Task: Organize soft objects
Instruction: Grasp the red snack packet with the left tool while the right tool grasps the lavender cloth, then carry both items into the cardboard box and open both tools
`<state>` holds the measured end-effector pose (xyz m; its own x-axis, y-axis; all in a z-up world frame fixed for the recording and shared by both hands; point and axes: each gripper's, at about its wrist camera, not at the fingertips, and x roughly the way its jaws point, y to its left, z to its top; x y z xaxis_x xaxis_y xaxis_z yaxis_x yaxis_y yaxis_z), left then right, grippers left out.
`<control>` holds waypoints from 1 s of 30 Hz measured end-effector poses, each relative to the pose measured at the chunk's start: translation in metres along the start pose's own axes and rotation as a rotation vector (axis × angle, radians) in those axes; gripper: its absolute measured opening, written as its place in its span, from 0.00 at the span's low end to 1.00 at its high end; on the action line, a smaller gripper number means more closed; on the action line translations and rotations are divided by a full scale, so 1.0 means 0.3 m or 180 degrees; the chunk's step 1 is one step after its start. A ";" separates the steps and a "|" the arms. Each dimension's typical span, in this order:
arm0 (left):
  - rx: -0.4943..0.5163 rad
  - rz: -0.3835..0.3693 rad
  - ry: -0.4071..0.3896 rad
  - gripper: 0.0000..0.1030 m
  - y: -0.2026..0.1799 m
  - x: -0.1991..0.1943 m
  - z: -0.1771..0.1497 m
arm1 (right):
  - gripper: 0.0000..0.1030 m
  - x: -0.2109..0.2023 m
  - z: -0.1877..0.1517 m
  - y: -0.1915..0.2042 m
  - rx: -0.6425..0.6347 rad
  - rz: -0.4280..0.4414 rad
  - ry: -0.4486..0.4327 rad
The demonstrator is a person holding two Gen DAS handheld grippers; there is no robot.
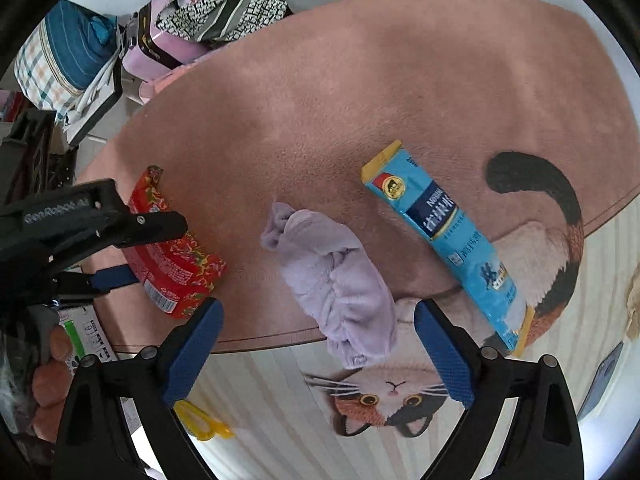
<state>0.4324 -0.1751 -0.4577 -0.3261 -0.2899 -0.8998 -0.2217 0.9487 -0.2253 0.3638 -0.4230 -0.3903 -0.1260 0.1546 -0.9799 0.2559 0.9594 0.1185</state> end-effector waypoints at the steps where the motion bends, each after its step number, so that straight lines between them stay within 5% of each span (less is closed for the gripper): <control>1: 0.0112 0.0080 -0.0031 0.54 -0.013 -0.001 -0.006 | 0.95 0.005 -0.001 0.001 -0.0003 0.0005 0.0014; 8: 0.0962 0.0929 -0.0352 0.52 -0.088 -0.002 -0.067 | 0.95 0.042 0.018 0.000 -0.0001 0.0019 0.0065; 15: 0.0872 0.0875 -0.0406 0.60 -0.102 0.024 -0.079 | 0.94 0.088 0.051 -0.010 0.0036 -0.0031 0.0117; 17: 0.0874 0.0860 -0.0455 0.51 -0.103 0.018 -0.086 | 0.91 0.107 0.054 -0.007 0.0029 -0.0043 0.0154; 22: 0.0922 0.0810 -0.0571 0.41 -0.095 -0.008 -0.154 | 0.47 0.141 0.055 -0.007 0.0139 -0.0023 0.0175; 30: 0.1098 0.0631 -0.1024 0.41 -0.041 -0.170 -0.372 | 0.41 0.023 -0.091 0.066 0.0112 0.0234 -0.0089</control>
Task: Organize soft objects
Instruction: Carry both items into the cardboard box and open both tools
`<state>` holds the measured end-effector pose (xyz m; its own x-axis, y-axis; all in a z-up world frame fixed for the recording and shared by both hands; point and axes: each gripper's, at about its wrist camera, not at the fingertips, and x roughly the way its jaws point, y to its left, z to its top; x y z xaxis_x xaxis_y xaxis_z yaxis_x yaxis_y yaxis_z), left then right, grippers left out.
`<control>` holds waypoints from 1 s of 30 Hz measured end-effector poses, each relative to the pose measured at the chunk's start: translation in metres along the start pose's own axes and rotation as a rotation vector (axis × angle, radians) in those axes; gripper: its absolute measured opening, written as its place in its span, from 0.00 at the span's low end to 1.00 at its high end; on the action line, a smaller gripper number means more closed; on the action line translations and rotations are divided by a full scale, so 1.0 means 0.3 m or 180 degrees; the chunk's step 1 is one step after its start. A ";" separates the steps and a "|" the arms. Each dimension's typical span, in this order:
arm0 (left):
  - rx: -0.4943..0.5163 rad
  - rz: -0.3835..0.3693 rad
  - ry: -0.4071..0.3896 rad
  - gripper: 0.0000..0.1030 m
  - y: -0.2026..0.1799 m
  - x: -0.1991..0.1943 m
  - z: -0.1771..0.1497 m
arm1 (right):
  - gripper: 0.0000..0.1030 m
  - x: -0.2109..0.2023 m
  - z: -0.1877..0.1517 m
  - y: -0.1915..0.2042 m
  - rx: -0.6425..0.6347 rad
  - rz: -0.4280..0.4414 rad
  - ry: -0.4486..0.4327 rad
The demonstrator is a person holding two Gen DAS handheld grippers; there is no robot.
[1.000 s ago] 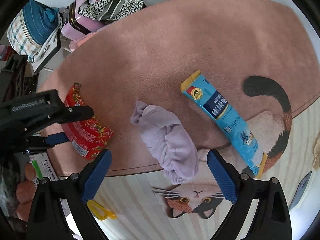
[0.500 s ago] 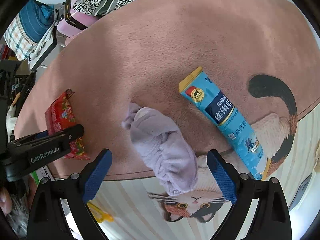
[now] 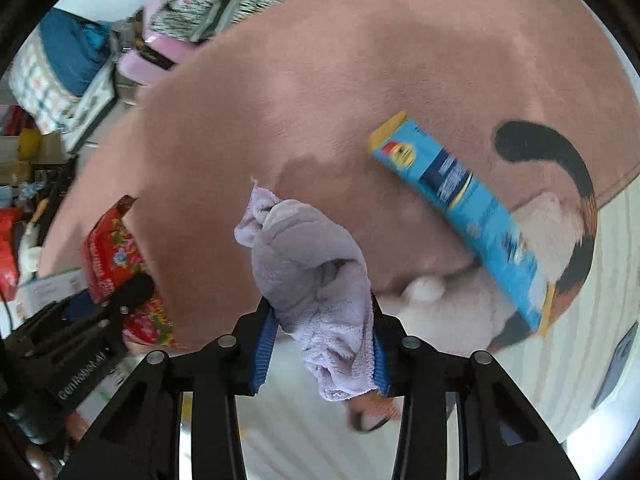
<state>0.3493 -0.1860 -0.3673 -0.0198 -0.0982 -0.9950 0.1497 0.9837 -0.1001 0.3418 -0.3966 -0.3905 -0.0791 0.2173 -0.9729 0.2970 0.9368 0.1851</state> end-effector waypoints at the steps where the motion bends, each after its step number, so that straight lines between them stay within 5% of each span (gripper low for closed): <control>1: 0.0000 -0.0051 -0.0065 0.41 0.014 -0.036 -0.033 | 0.41 -0.018 -0.032 0.020 -0.0038 0.0046 -0.0027; 5: -0.0059 -0.0367 -0.0198 0.41 0.109 -0.176 -0.195 | 0.41 -0.082 -0.187 0.138 -0.0183 0.0293 -0.0078; 9: -0.0132 -0.0364 -0.0416 0.41 0.232 -0.320 -0.321 | 0.41 -0.141 -0.335 0.300 -0.0322 0.0489 -0.0138; 14: -0.0420 -0.0339 -0.0532 0.41 0.532 -0.438 -0.454 | 0.41 -0.219 -0.541 0.593 -0.0581 0.0782 -0.0224; 23: -0.0981 0.0111 -0.0363 0.41 1.122 -0.392 -0.614 | 0.41 -0.066 -0.796 1.233 -0.1103 0.0997 -0.0020; 30: -0.1111 0.0062 -0.0075 0.41 1.303 -0.252 -0.601 | 0.41 0.160 -0.812 1.459 -0.1105 0.0821 0.0159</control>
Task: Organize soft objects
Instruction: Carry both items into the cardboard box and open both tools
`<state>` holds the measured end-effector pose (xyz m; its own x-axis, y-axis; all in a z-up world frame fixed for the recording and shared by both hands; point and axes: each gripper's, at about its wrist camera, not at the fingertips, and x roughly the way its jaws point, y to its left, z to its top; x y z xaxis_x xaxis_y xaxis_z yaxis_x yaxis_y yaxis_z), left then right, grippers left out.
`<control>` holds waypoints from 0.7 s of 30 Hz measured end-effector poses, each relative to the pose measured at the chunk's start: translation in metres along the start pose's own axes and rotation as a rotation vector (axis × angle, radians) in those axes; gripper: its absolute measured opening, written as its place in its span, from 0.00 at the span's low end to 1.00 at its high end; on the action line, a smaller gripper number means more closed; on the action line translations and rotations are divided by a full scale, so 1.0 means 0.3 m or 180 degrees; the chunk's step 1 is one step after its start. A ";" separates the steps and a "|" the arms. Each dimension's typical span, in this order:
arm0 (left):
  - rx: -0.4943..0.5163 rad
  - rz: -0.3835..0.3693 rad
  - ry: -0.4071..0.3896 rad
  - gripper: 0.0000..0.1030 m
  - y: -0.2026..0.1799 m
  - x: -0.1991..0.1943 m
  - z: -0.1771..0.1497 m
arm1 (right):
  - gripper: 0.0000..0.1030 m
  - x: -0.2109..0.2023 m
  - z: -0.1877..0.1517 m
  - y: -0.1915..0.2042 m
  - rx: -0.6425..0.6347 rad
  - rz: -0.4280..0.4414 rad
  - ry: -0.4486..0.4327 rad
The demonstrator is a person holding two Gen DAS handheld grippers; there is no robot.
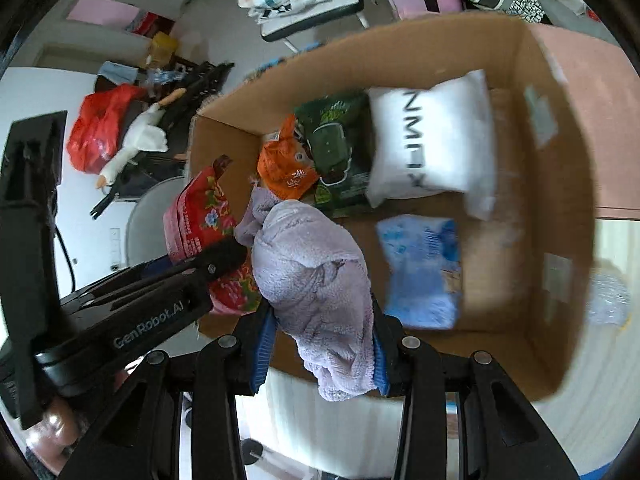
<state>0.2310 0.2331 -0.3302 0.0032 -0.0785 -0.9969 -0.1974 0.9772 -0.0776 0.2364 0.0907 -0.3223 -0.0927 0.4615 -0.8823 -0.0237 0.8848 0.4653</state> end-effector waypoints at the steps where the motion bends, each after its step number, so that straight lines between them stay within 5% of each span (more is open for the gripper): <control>1: -0.0006 -0.0012 0.0037 0.41 0.020 0.017 0.010 | 0.41 0.024 0.009 0.006 0.0030 -0.0012 0.0013; 7: 0.0035 -0.0069 0.0271 0.43 0.053 0.107 0.016 | 0.42 0.136 0.016 -0.008 0.0091 -0.0147 0.0120; 11: 0.0019 -0.0066 0.0439 0.43 0.061 0.144 0.007 | 0.55 0.205 0.019 -0.016 0.0081 -0.0216 0.0300; 13: 0.0014 -0.0084 0.0439 0.48 0.066 0.144 0.003 | 0.76 0.200 0.013 -0.034 0.0053 -0.0316 0.0315; 14: 0.0034 -0.0061 0.0414 0.56 0.066 0.140 0.001 | 0.79 0.205 0.014 -0.037 0.0039 -0.0341 0.0315; 21: 0.0048 0.0025 0.0169 0.59 0.046 0.065 -0.047 | 0.84 0.128 0.004 -0.063 -0.0046 -0.0624 0.0227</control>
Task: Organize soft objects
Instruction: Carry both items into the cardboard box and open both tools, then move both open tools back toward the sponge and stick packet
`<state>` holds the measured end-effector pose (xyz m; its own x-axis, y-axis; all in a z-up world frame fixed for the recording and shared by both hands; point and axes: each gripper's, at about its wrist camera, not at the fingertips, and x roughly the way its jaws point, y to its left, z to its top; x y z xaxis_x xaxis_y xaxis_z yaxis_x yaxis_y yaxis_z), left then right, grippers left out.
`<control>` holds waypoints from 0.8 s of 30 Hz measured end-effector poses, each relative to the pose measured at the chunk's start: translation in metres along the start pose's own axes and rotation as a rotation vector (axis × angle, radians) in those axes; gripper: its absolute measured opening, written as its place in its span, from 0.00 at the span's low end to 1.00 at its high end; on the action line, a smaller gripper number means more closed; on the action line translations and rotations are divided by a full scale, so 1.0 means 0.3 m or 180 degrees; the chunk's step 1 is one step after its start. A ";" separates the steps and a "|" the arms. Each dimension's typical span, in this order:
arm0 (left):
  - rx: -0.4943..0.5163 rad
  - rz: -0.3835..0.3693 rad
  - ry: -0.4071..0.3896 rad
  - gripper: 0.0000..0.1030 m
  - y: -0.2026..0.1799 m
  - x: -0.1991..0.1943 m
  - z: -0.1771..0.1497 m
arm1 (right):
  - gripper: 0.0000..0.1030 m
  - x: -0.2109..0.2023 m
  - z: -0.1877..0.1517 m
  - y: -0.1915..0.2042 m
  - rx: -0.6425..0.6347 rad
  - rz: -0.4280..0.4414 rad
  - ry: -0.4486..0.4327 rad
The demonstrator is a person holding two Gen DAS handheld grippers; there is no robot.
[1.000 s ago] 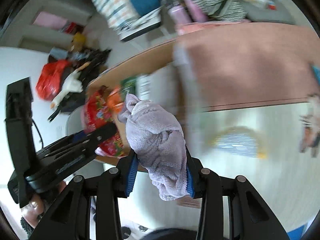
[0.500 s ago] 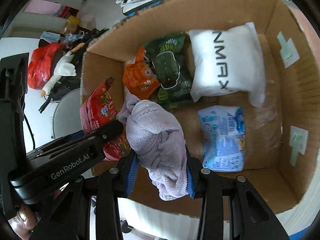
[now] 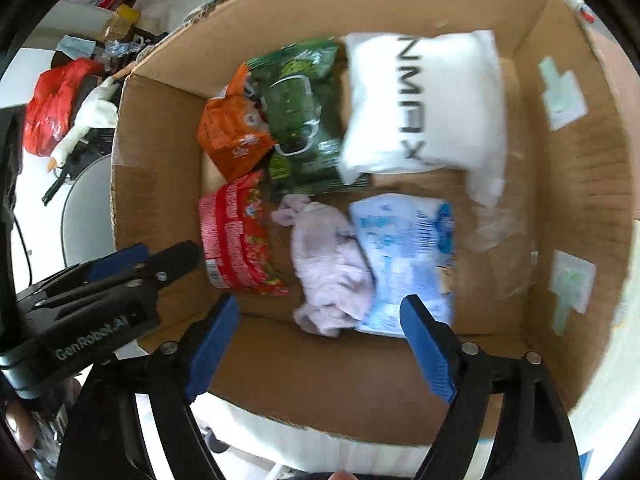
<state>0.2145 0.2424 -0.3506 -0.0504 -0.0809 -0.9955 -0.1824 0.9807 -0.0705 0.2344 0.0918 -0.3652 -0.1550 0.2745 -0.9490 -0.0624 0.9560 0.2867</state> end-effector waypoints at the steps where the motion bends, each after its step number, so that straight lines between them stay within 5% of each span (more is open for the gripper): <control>1: -0.0014 0.0019 -0.0051 0.59 -0.003 -0.013 -0.015 | 0.86 -0.016 -0.007 -0.008 -0.0006 -0.0043 -0.0044; 11: -0.0088 0.0017 -0.0616 0.59 -0.046 -0.184 -0.178 | 0.87 -0.228 -0.096 -0.080 -0.0199 -0.0572 -0.0493; 13: -0.0110 -0.0008 -0.0724 0.59 -0.058 -0.218 -0.205 | 0.94 -0.291 -0.125 -0.093 -0.0208 -0.0611 -0.0589; 21: -0.0075 0.0018 -0.1164 0.59 -0.098 -0.391 -0.300 | 0.94 -0.487 -0.273 -0.105 -0.0289 -0.0703 -0.0920; 24: -0.0038 0.0073 -0.1319 0.73 -0.107 -0.448 -0.333 | 0.94 -0.551 -0.318 -0.100 -0.0317 -0.0720 -0.1043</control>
<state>0.1291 0.2040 -0.2081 0.3447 0.0218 -0.9385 -0.1974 0.9791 -0.0498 0.1677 0.0077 -0.2044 0.1949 0.0923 -0.9765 -0.1565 0.9857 0.0620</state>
